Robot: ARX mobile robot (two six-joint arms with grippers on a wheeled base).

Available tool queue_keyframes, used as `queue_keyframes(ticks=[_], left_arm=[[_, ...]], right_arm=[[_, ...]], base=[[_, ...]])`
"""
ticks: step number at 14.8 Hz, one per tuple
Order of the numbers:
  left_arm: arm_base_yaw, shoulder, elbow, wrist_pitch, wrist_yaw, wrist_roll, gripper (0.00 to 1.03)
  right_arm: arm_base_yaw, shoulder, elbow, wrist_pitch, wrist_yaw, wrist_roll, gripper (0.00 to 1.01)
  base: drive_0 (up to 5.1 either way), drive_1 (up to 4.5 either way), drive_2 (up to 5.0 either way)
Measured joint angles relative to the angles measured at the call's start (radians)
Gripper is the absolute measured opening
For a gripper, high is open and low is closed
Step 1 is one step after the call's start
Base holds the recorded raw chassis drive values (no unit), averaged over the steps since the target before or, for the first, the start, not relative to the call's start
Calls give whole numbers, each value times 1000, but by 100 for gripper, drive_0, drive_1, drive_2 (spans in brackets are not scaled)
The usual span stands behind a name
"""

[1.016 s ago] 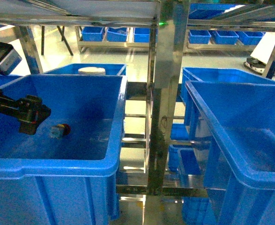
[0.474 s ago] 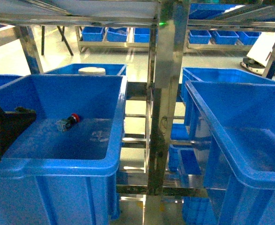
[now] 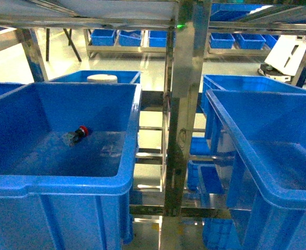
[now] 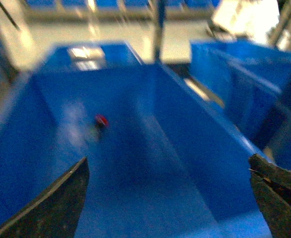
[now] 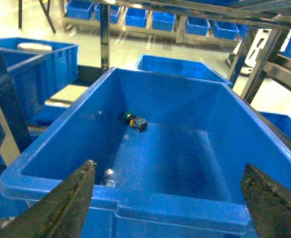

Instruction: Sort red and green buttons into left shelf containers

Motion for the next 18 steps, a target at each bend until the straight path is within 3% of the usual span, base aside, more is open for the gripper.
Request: queue_keyframes(ticks=[1, 2, 3, 7, 8, 9, 15, 16, 18], left_arm=[[-35, 19, -64, 226, -151, 0, 85], [-37, -8, -135, 322, -245, 0, 73], [-37, -47, -161, 327, -266, 0, 62], [-37, -227, -233, 225, -272, 0, 9], [-37, -275, -243, 197, -272, -2, 2], [-37, -278, -274, 264, -273, -2, 2], [-38, -536, -288, 2, -273, -3, 2], [-37, -573, -288, -30, -272, -3, 2], [-38, -646, -288, -96, -271, -3, 2]], right_arm=[[23, -5, -81, 184, 49, 64, 81], [90, -41, -95, 242, 136, 99, 68], [132, -101, -96, 219, 150, 112, 57], [132, -240, -96, 82, 164, 131, 4], [132, -265, -96, 56, 164, 133, 2], [132, -289, -96, 27, 164, 133, 2], [132, -404, -96, -94, 164, 134, 2], [132, -510, -95, -247, 163, 134, 2], [132, -563, -95, -262, 166, 134, 2]], base=[[0, 0, 0], [0, 0, 0], [0, 0, 0], [0, 0, 0], [0, 0, 0], [0, 0, 0], [0, 0, 0], [0, 0, 0], [0, 0, 0]])
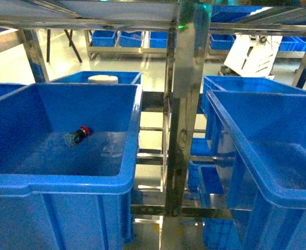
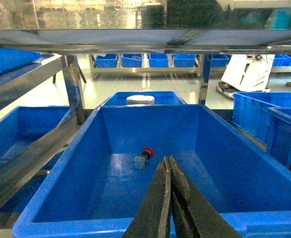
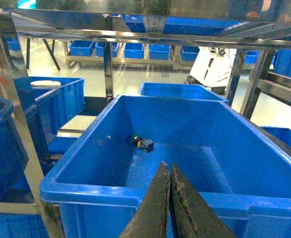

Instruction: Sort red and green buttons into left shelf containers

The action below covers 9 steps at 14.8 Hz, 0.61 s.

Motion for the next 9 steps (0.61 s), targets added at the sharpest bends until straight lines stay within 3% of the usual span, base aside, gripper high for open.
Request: queue_keyframes(ticks=[8, 9], left_arm=[[0, -179, 0, -180, -2, 0, 2], [0, -235, 0, -259, -5, 0, 2]], right_arm=[[0, 0, 0, 7, 1, 0, 2], [0, 0, 0, 7, 1, 0, 2]], base=[[0, 0, 0], [0, 0, 0]])
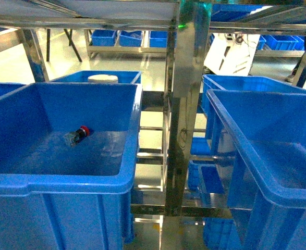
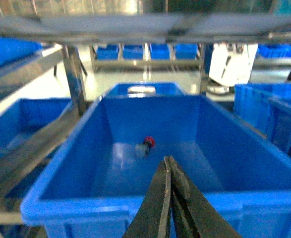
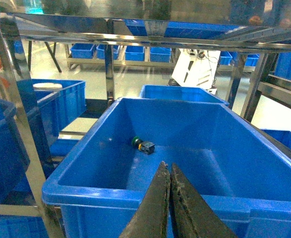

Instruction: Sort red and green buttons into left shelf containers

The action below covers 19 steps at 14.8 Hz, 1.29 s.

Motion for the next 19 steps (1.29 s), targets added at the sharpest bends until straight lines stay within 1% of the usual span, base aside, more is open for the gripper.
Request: queue_keyframes(ticks=[1, 2, 3, 7, 8, 10, 11, 14, 15, 16, 19], left_arm=[[0, -93, 0, -114, 0, -1, 2], [0, -108, 2, -85, 0, -1, 2], [0, -108, 0, -112, 4, 0, 2], [-1, -108, 0, -102, 3, 0, 2], [-1, -108, 0, -101, 3, -1, 8], [-1, -108, 0, -101, 3, -1, 34], [-1, -108, 0, -101, 3, 0, 48], [-1, -108, 0, -101, 3, -1, 86], [-1, -108, 0, -101, 3, 0, 100], [-1, -108, 0, -101, 3, 0, 97], [-1, -108, 0, -101, 3, 0, 98]], right_arm=[[0, 0, 0, 0, 0, 0, 2], [0, 0, 0, 0, 0, 0, 2], [0, 0, 0, 1, -2, 0, 2], [0, 0, 0, 0, 0, 0, 2], [0, 0, 0, 0, 0, 0, 3], [0, 0, 0, 0, 0, 0, 27], [0, 0, 0, 0, 0, 0, 42], [0, 0, 0, 0, 0, 0, 81], [0, 0, 0, 0, 0, 0, 97], [0, 0, 0, 0, 0, 0, 99], [0, 0, 0, 0, 0, 0, 98]], base=[[0, 0, 0], [0, 0, 0], [0, 0, 0], [0, 0, 0], [0, 0, 0], [0, 0, 0], [0, 0, 0], [0, 0, 0], [0, 0, 0], [0, 0, 0], [0, 0, 0]])
